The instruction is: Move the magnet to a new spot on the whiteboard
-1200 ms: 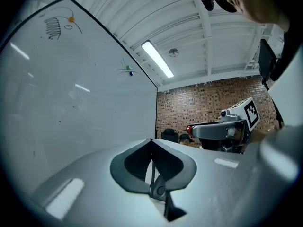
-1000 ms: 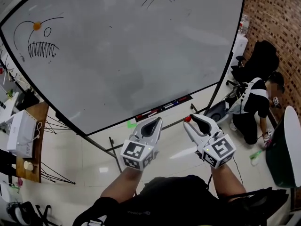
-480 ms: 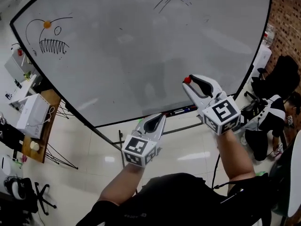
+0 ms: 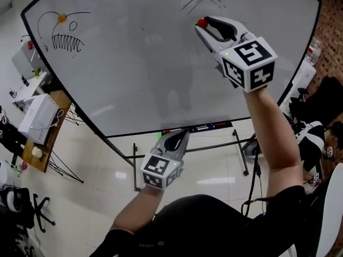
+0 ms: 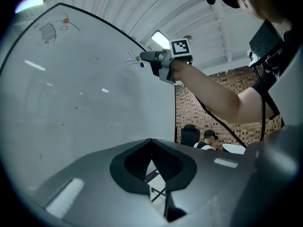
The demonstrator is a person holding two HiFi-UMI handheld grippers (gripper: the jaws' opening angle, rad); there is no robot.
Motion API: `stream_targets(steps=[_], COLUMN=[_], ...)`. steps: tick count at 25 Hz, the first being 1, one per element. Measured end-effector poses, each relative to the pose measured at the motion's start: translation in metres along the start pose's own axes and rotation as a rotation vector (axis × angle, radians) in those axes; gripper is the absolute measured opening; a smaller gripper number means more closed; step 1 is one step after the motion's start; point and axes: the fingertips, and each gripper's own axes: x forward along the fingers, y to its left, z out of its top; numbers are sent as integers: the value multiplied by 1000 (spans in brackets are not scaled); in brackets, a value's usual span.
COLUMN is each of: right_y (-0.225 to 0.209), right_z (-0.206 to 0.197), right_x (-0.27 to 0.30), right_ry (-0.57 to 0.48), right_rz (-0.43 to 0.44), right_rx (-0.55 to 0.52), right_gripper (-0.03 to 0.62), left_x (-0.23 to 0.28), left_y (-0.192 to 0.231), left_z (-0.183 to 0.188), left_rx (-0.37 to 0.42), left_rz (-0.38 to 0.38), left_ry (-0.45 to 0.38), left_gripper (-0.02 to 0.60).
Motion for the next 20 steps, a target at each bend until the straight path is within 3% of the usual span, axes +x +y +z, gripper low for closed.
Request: stream_targets(steps=[10,20], right_y=[-38,-57], right_z=[19,24], right_x=[66,88], right_ry=[58,74], right_rz=[-148,-193], right_rx=[-199,-228], right_gripper=[106,107], left_x=[-7,-27], left_y=[8,27], left_z=[-8,-6], left_rx=[4,-4], left_rz=[32,86], left_ry=[1,-7], left_gripper=[15,16])
